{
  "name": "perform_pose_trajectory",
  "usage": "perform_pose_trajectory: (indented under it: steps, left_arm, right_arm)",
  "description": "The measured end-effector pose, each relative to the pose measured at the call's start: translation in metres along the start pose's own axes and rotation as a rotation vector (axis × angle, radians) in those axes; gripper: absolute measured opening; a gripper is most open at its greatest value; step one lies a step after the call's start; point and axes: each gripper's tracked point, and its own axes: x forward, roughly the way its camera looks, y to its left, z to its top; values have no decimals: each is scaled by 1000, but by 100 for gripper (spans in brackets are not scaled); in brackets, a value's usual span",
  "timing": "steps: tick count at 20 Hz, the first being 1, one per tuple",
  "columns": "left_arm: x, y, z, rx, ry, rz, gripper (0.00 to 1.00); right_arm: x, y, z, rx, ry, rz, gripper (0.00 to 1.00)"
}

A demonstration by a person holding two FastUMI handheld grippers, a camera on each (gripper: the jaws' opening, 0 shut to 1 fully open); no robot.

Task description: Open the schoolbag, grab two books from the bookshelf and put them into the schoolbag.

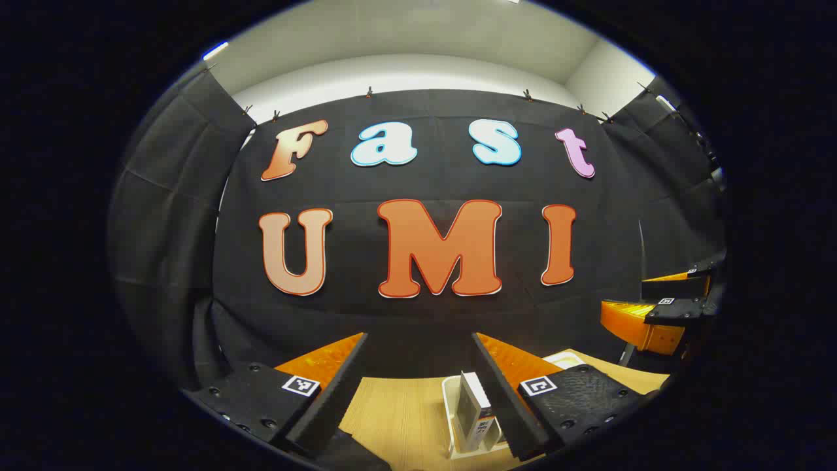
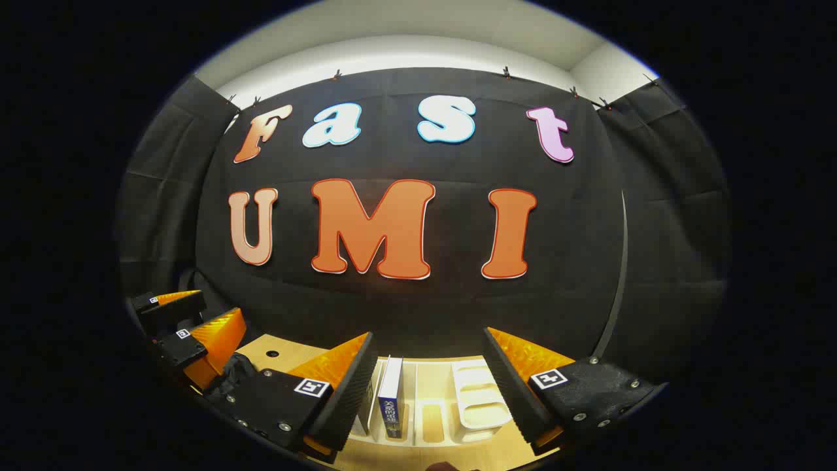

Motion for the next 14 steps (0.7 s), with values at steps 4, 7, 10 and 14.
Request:
perform_pose_trajectory:
  steps: [4,7,10,14]
  left_arm:
    - [0,5,-5,-1,-3,11,95]
    - [1,8,-2,3,-6,28,95]
    - [3,7,-3,12,-5,33,95]
    - [5,9,-4,29,-4,51,95]
  right_arm:
    - [6,8,0,-7,-3,16,96]
    - [9,12,3,-3,-13,36,96]
    - [15,10,2,-20,-14,43,96]
    - [21,14,1,-17,-11,67,96]
